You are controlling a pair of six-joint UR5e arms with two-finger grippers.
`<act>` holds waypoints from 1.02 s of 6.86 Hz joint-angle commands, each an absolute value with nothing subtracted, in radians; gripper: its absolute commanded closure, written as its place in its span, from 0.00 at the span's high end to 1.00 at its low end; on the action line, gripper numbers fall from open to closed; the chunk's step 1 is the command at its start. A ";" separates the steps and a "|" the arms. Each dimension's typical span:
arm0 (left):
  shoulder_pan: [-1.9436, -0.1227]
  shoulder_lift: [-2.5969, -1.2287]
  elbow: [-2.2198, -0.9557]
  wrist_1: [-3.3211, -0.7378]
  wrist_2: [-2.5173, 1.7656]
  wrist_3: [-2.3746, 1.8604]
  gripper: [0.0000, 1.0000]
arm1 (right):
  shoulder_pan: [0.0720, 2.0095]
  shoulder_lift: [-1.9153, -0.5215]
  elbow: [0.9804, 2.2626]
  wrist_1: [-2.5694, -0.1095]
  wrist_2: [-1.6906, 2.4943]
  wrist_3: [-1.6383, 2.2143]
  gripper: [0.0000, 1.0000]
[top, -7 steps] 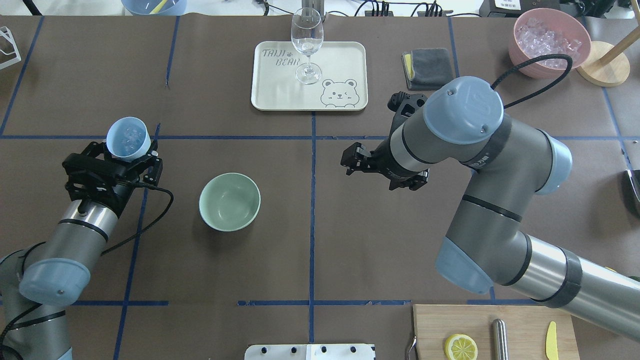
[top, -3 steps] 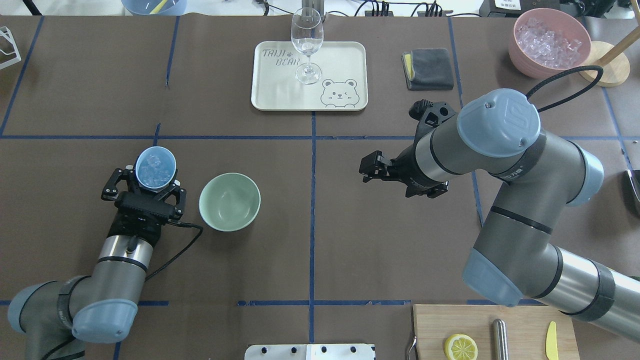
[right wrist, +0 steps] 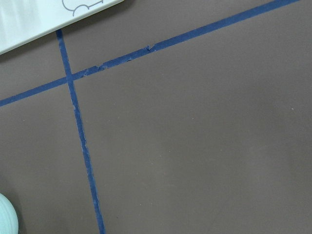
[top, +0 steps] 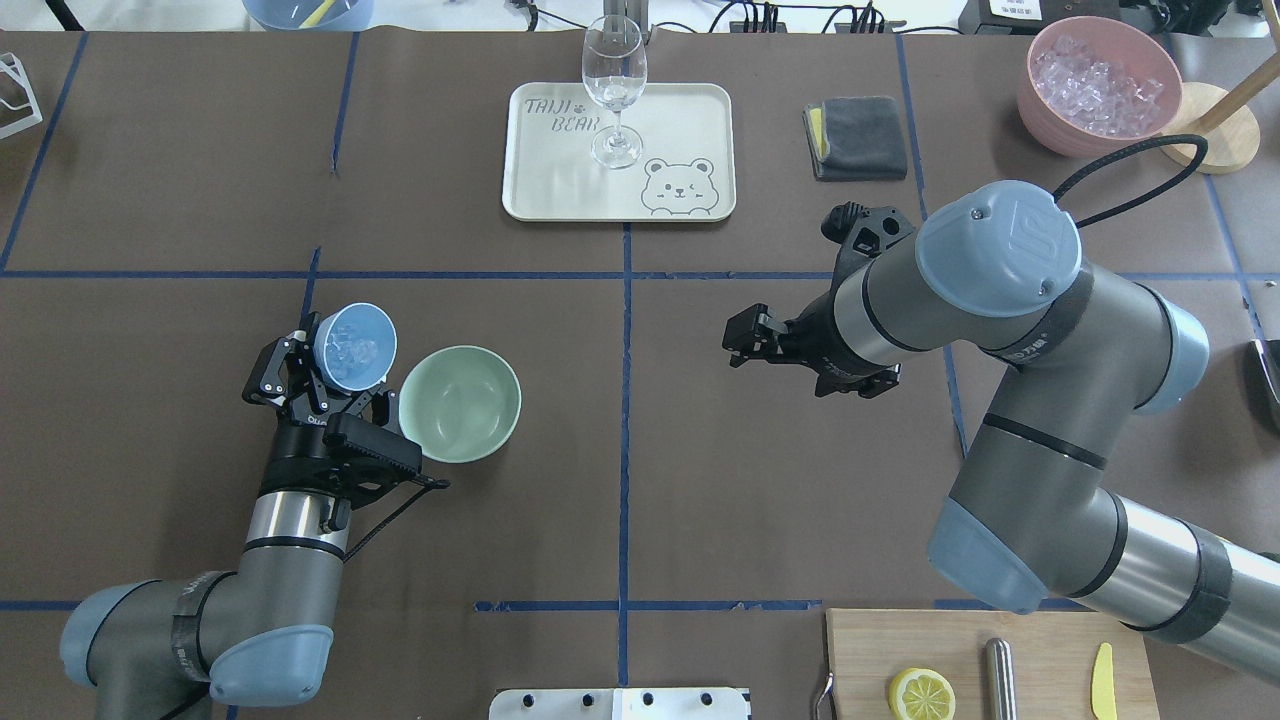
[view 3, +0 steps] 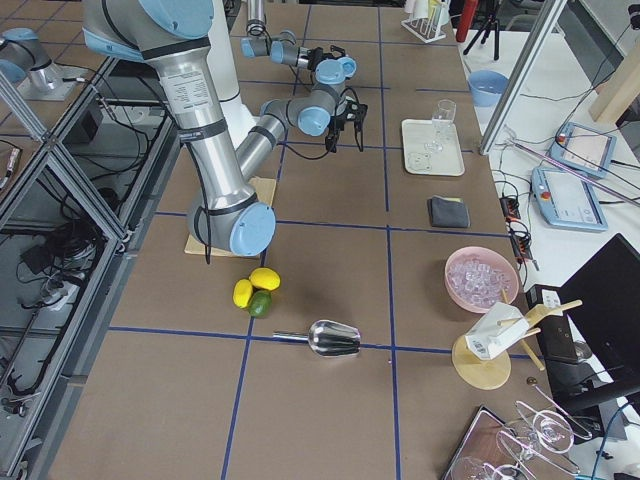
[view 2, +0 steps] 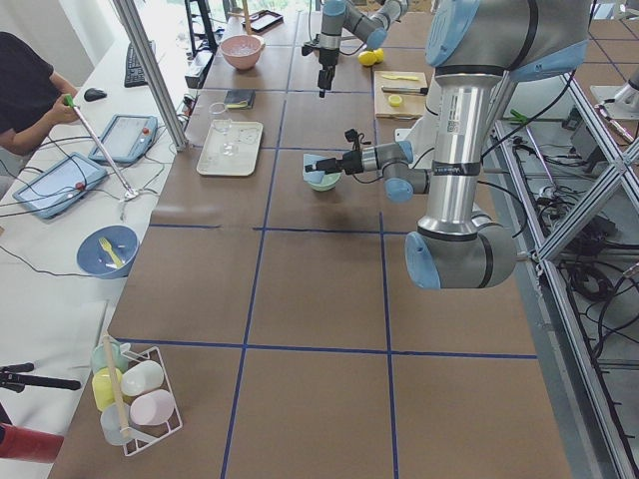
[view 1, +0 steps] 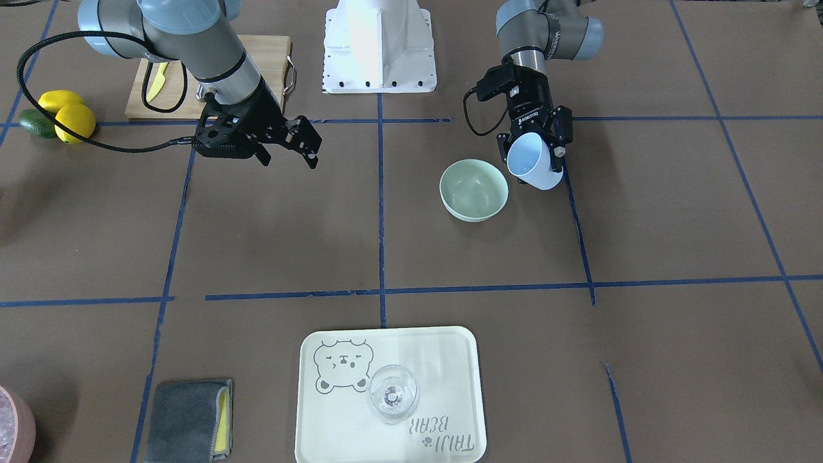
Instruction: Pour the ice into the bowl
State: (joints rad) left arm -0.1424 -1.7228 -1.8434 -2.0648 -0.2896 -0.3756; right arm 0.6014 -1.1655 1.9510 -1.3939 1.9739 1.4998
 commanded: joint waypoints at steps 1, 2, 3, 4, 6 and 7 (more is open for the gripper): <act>-0.141 -1.724 -1.832 -2.059 -0.226 -0.137 0.00 | 0.601 -1.166 1.948 -1.394 1.973 1.499 1.00; -0.138 -1.724 -1.807 -2.059 -0.206 -0.067 0.00 | 0.601 -1.167 1.948 -1.394 1.973 1.500 1.00; -0.138 -1.724 -1.799 -2.059 -0.189 0.043 0.00 | 0.601 -1.169 1.948 -1.394 1.973 1.499 1.00; -0.138 -1.726 -1.799 -2.059 -0.177 0.163 0.00 | 0.601 -1.169 1.948 -1.393 1.971 1.500 1.00; -0.138 -1.729 -1.799 -2.060 -0.158 0.372 0.00 | 0.600 -1.167 1.950 -1.393 1.971 1.500 1.00; -0.137 -1.730 -1.798 -2.060 -0.152 0.411 0.00 | 0.600 -1.166 1.950 -1.393 1.971 1.502 1.00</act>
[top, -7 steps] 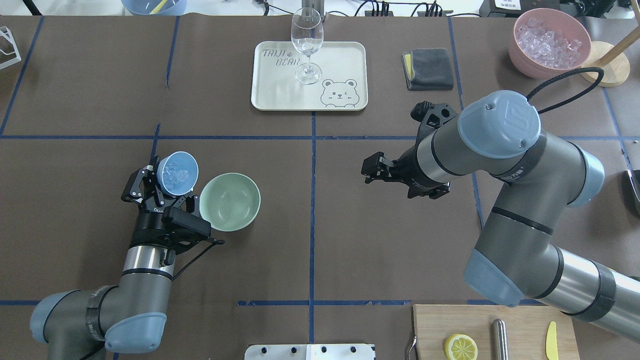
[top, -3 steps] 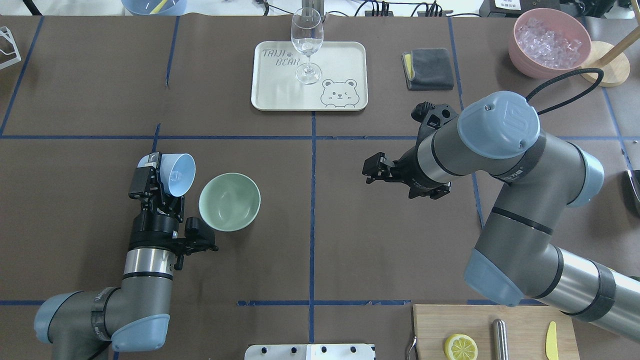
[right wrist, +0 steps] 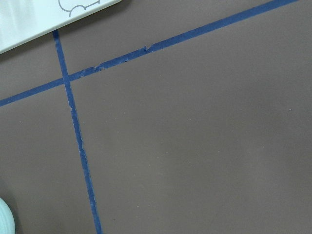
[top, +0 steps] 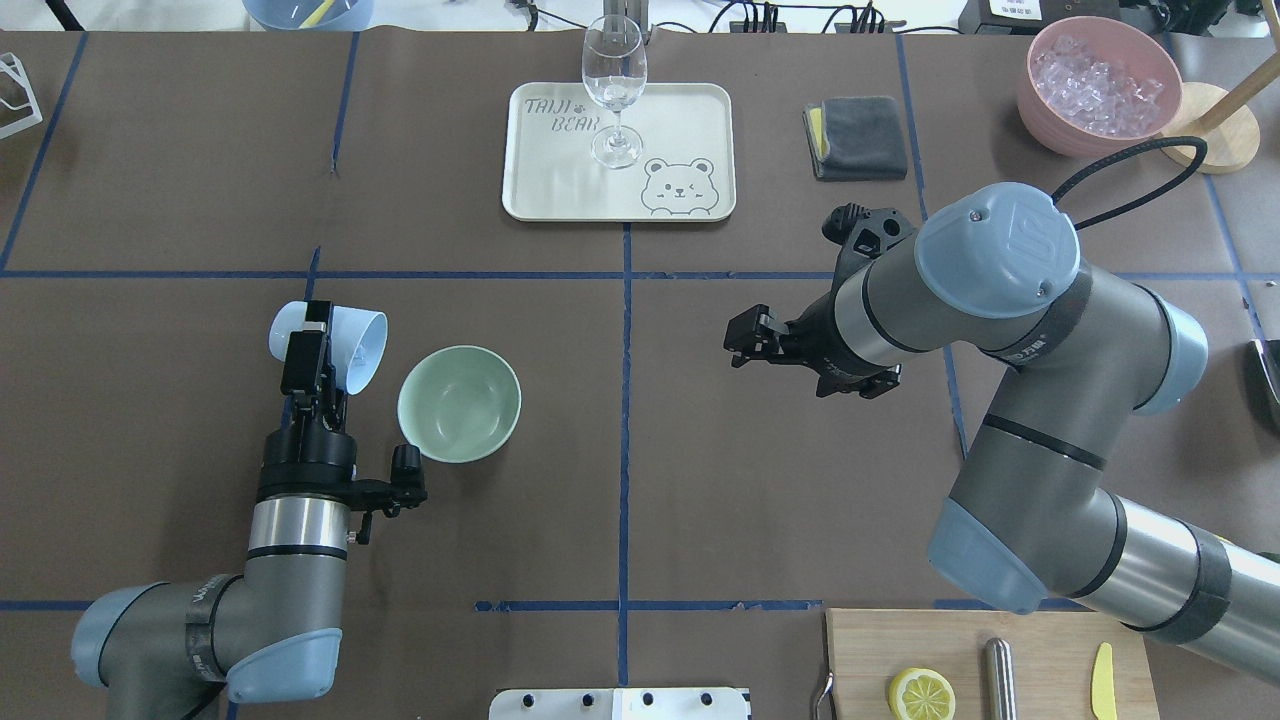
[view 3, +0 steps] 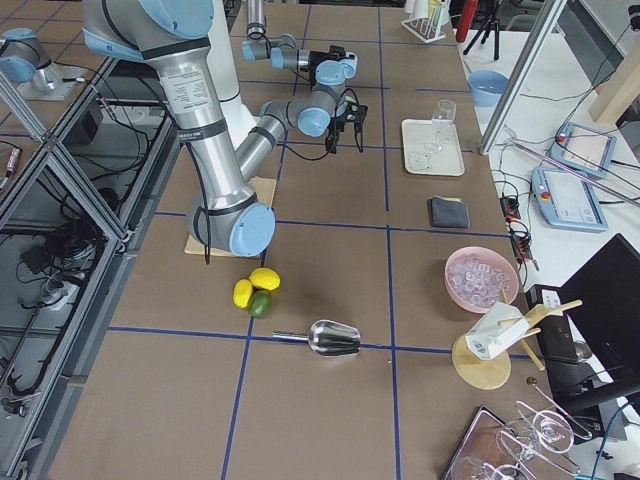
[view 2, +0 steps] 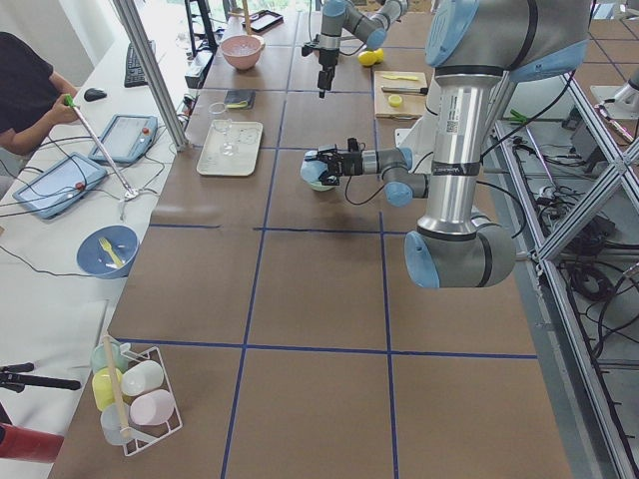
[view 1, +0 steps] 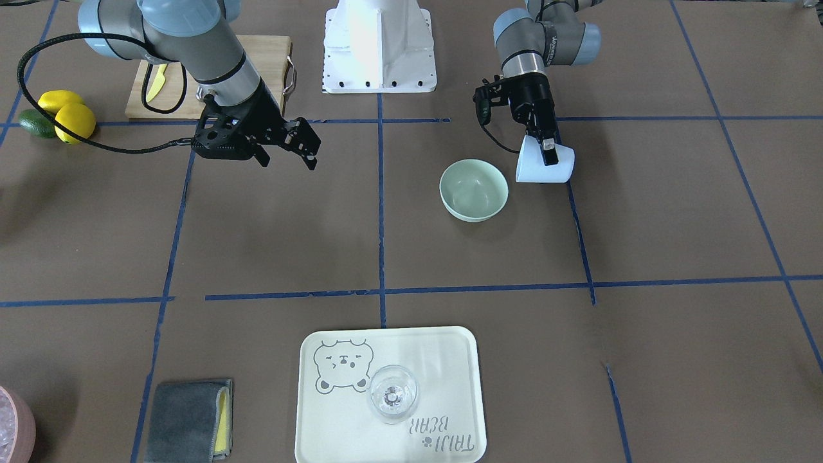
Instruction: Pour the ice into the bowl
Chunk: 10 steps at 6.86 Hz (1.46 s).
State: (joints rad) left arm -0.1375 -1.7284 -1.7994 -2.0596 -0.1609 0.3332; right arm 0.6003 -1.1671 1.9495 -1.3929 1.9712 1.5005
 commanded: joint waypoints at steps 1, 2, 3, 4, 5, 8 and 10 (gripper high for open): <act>-0.137 -1.732 -1.796 -2.059 -0.150 0.441 0.00 | 0.600 -1.166 1.950 -1.393 1.971 1.502 1.00; -0.137 -1.732 -1.795 -2.059 -0.144 0.466 0.00 | 0.600 -1.166 1.950 -1.393 1.971 1.502 1.00; -0.138 -1.732 -1.795 -2.060 -0.132 0.526 0.00 | 0.600 -1.166 1.950 -1.393 1.970 1.502 1.00; -0.138 -1.732 -1.795 -2.059 -0.132 0.534 0.00 | 0.600 -1.166 1.950 -1.393 1.970 1.502 1.00; -0.138 -1.732 -1.793 -2.059 -0.132 0.541 0.00 | 0.600 -1.166 1.950 -1.393 1.970 1.502 1.00; -0.138 -1.732 -1.793 -2.060 -0.130 0.541 0.00 | 0.600 -1.166 1.950 -1.393 1.970 1.502 1.00; -0.138 -1.732 -1.830 -2.081 -0.133 0.541 0.00 | 0.597 -1.164 1.950 -1.393 1.968 1.505 1.00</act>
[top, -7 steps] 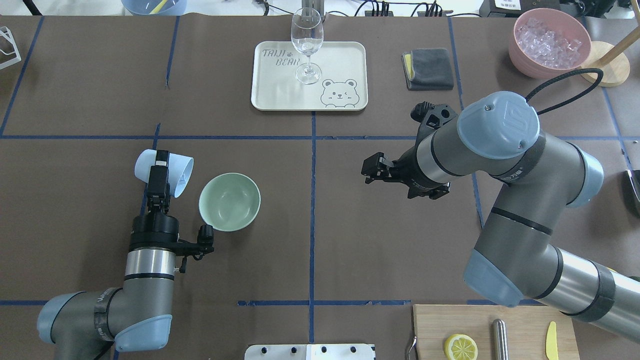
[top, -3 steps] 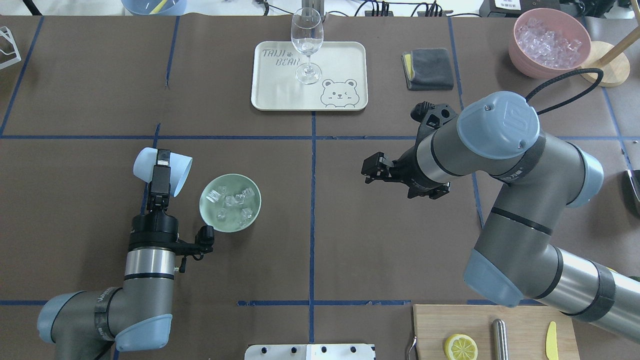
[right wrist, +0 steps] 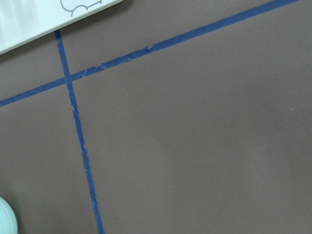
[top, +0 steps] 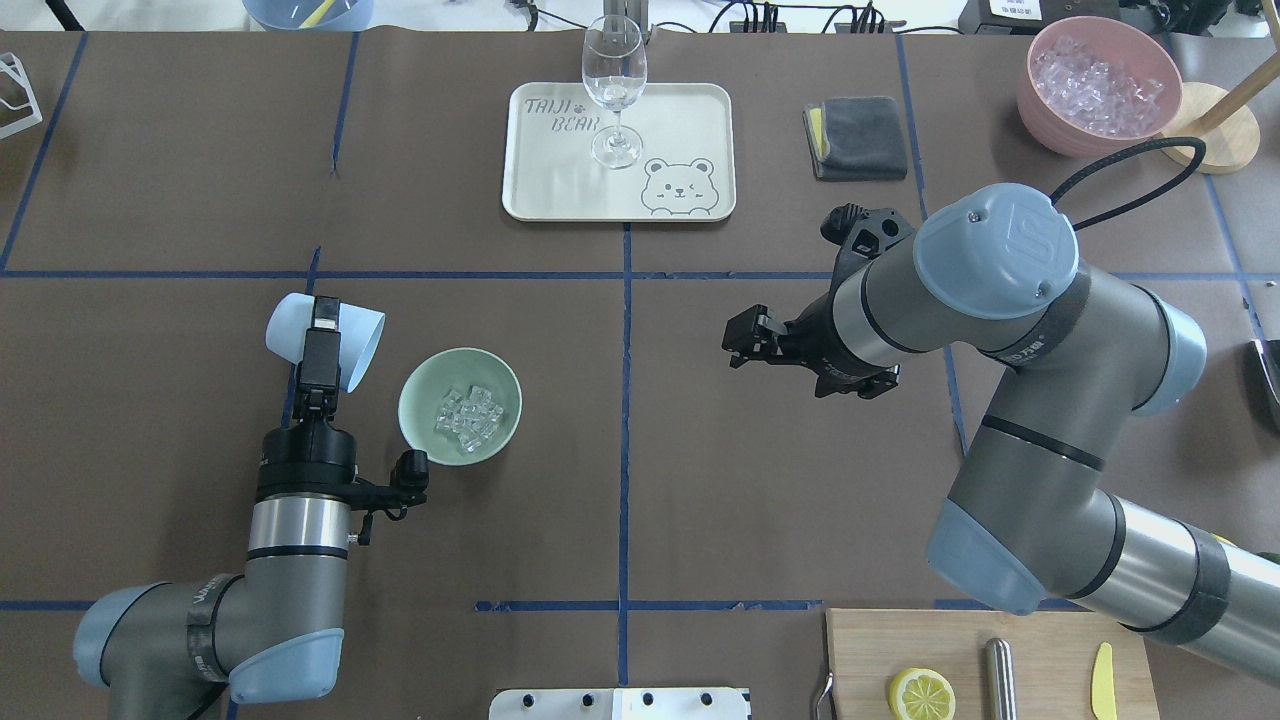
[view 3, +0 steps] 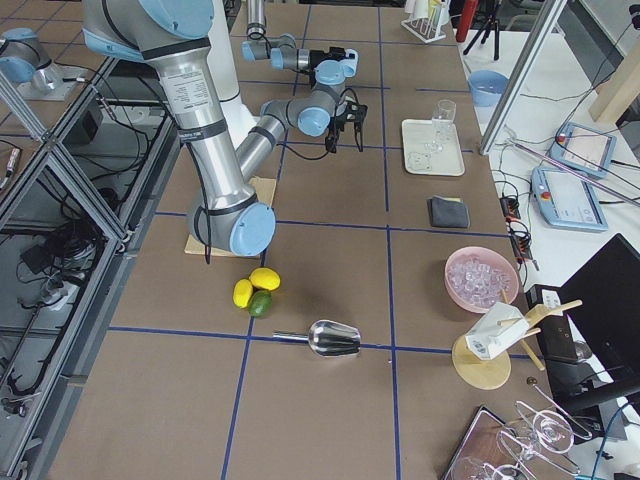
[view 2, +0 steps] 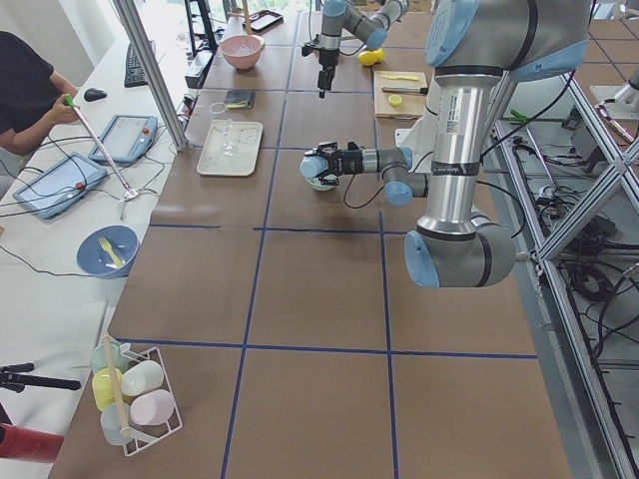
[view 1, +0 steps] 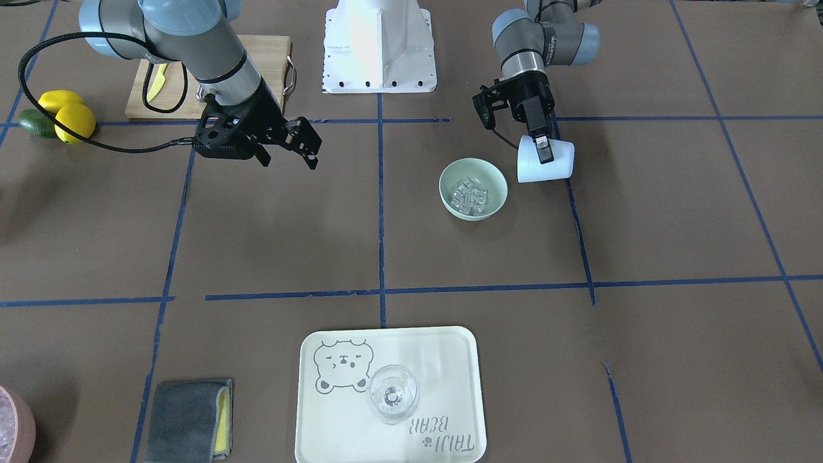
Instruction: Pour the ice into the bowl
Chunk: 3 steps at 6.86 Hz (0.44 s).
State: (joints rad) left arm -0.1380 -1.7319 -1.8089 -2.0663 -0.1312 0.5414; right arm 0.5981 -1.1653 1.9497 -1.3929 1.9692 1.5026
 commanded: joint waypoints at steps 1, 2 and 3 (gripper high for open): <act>-0.138 -1.732 -1.851 -2.095 -0.140 0.541 0.00 | 0.597 -1.166 1.948 -1.393 1.968 1.503 1.00; -0.140 -1.730 -1.861 -2.108 -0.150 0.543 0.00 | 0.595 -1.164 1.948 -1.393 1.965 1.503 1.00; -0.144 -1.721 -1.905 -2.121 -0.243 0.543 0.00 | 0.594 -1.163 1.948 -1.393 1.965 1.503 1.00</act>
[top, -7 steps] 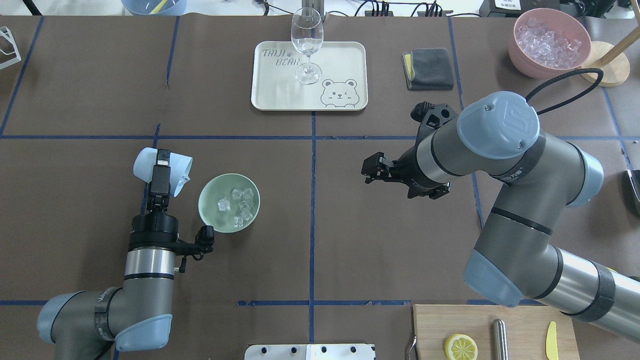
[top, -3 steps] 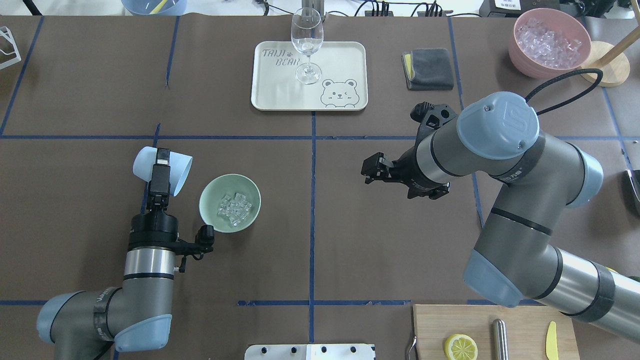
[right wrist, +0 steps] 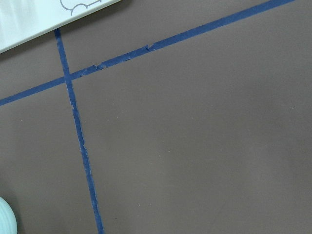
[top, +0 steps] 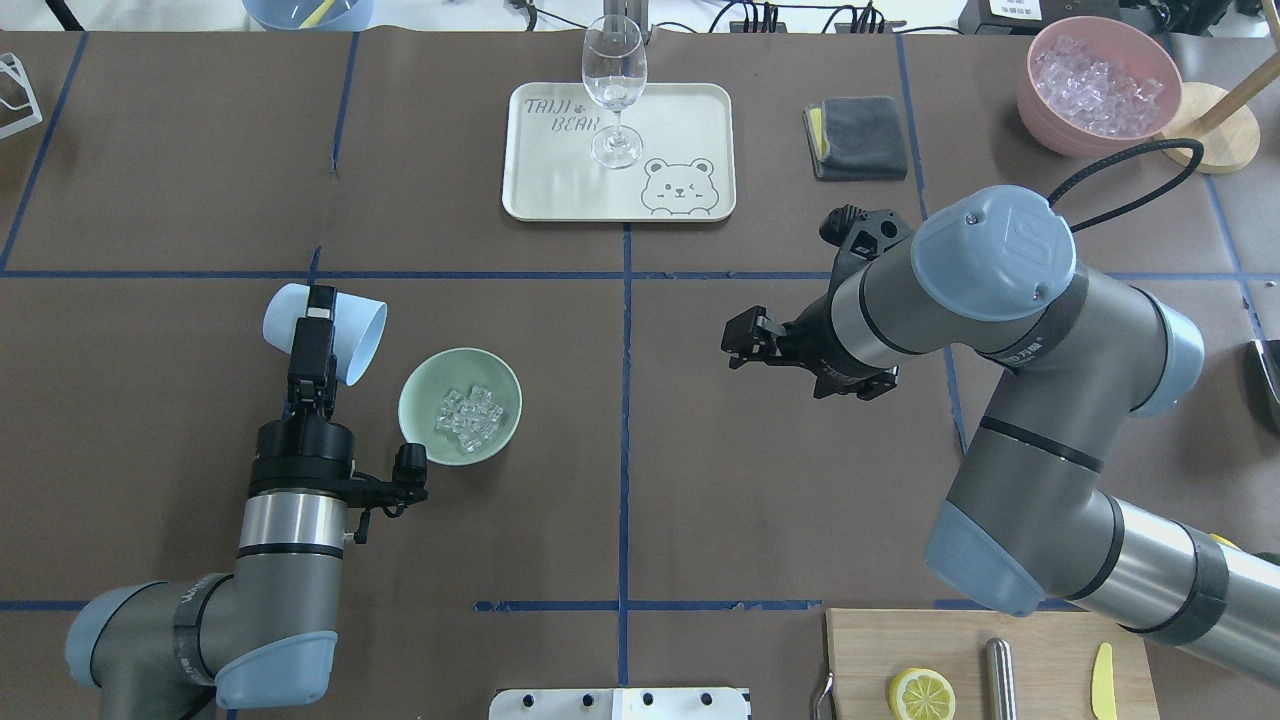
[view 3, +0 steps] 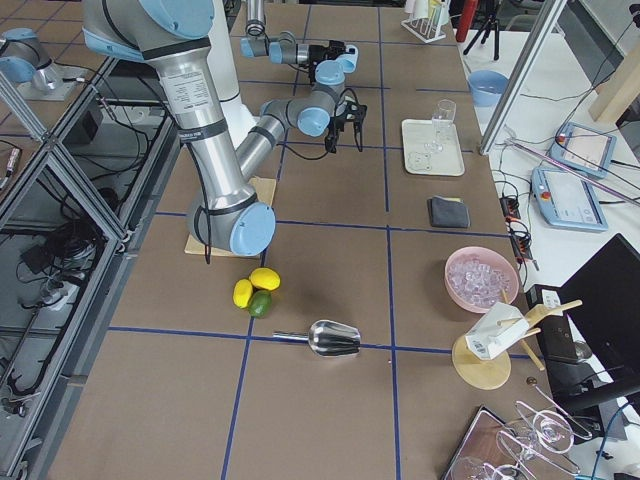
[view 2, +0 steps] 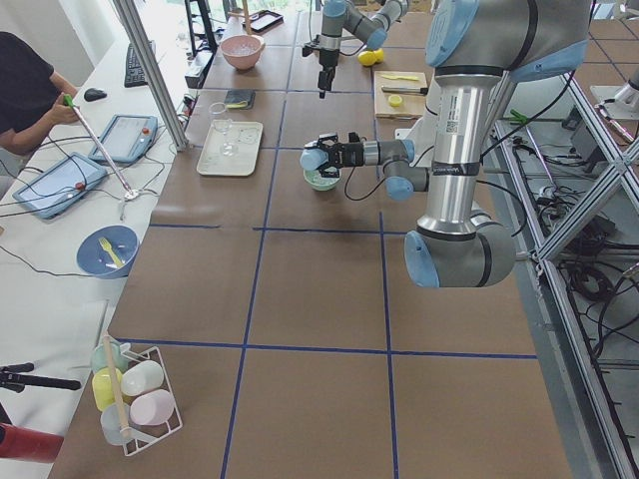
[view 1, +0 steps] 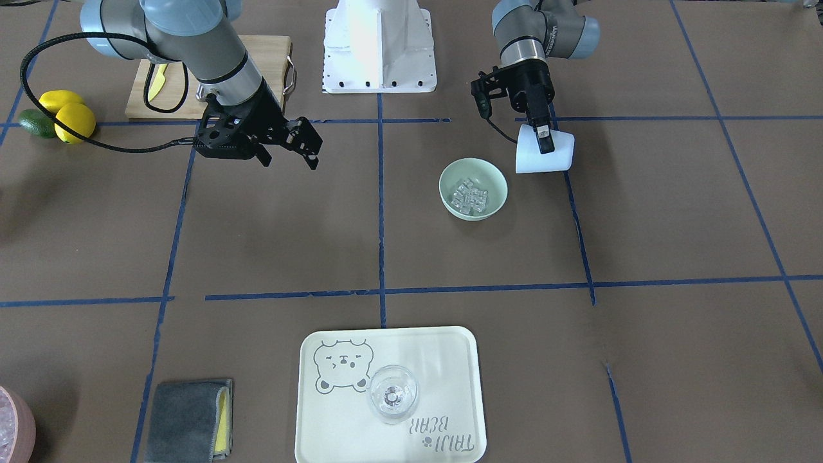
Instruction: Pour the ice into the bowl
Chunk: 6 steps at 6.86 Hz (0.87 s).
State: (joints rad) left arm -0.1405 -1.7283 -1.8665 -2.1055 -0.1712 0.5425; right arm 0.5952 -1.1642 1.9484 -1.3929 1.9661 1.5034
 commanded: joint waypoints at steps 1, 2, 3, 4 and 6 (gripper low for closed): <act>-0.150 -1.715 -1.920 -2.121 -0.312 0.543 0.00 | 0.592 -1.160 1.948 -1.393 1.965 1.505 1.00; -0.155 -1.709 -1.925 -2.121 -0.390 0.543 0.00 | 0.589 -1.157 1.948 -1.393 1.962 1.508 1.00; -0.181 -1.694 -1.940 -2.123 -0.470 0.543 0.00 | 0.584 -1.154 1.947 -1.393 1.962 1.511 1.00; -0.236 -1.678 -1.989 -2.123 -0.589 0.542 0.00 | 0.577 -1.152 1.948 -1.393 1.960 1.516 1.00; -0.331 -1.628 -2.029 -2.134 -0.723 0.370 0.00 | 0.560 -1.144 1.948 -1.393 1.950 1.517 1.00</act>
